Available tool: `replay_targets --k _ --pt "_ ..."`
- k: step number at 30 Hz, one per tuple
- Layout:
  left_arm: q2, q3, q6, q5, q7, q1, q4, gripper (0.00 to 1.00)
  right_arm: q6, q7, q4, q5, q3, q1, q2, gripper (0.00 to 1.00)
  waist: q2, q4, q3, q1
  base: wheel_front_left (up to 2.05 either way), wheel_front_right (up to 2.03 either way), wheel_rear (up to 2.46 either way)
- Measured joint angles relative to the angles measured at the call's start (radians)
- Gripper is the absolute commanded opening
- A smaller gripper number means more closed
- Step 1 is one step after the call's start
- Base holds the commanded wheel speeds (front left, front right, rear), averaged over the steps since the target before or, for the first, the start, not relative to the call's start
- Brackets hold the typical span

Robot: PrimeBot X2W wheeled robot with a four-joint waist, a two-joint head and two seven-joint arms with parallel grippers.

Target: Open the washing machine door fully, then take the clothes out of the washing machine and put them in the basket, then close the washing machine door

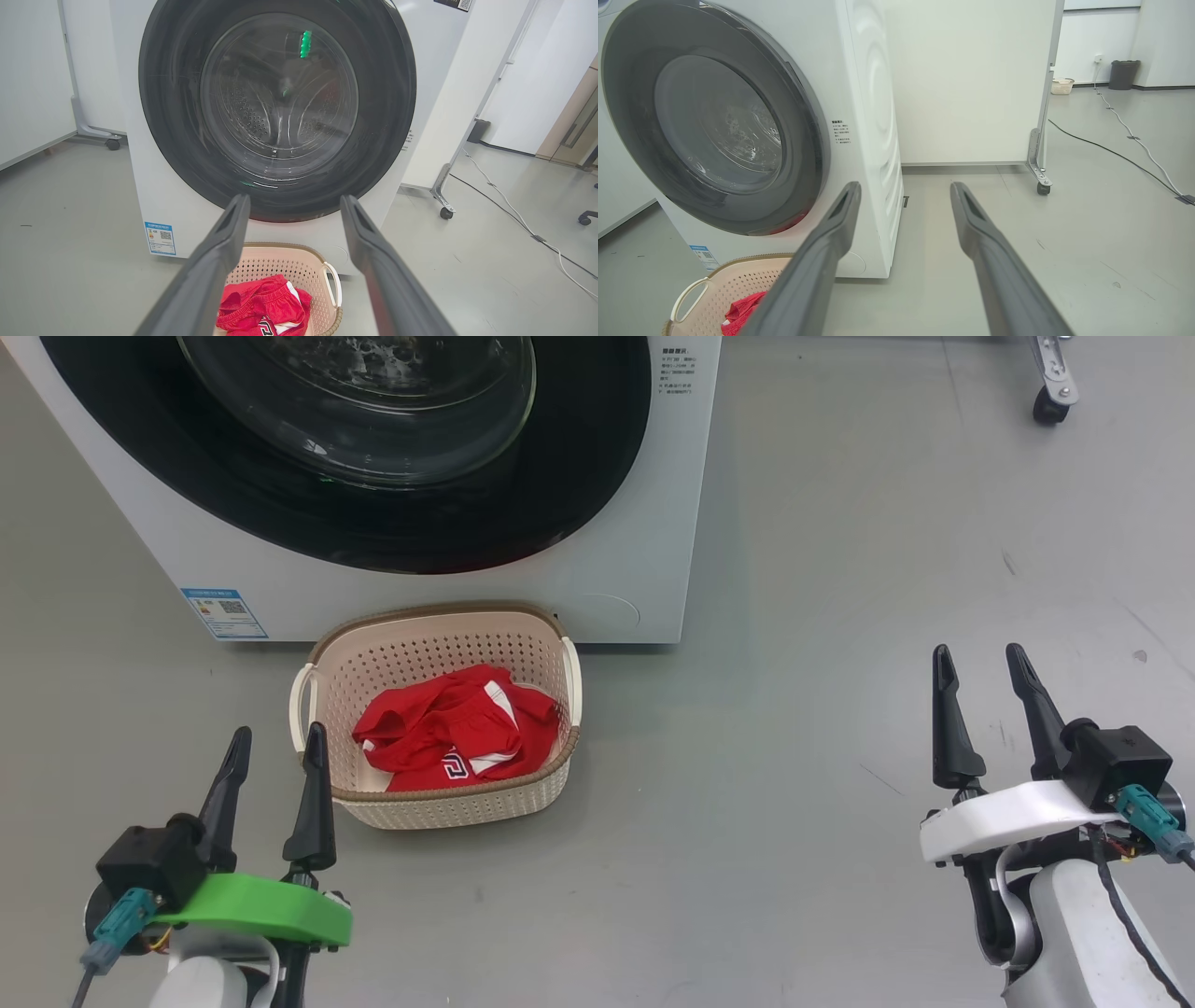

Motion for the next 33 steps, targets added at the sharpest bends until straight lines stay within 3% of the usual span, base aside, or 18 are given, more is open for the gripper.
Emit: replay_targets --k 33 --pt "-0.002 -0.007 -0.002 -0.063 0.0 0.01 0.019 1.0 0.002 0.0 -0.005 -0.027 -0.002 0.016 0.009 1.0 0.0 0.008 -0.01 0.0 0.0 0.0 0.0"
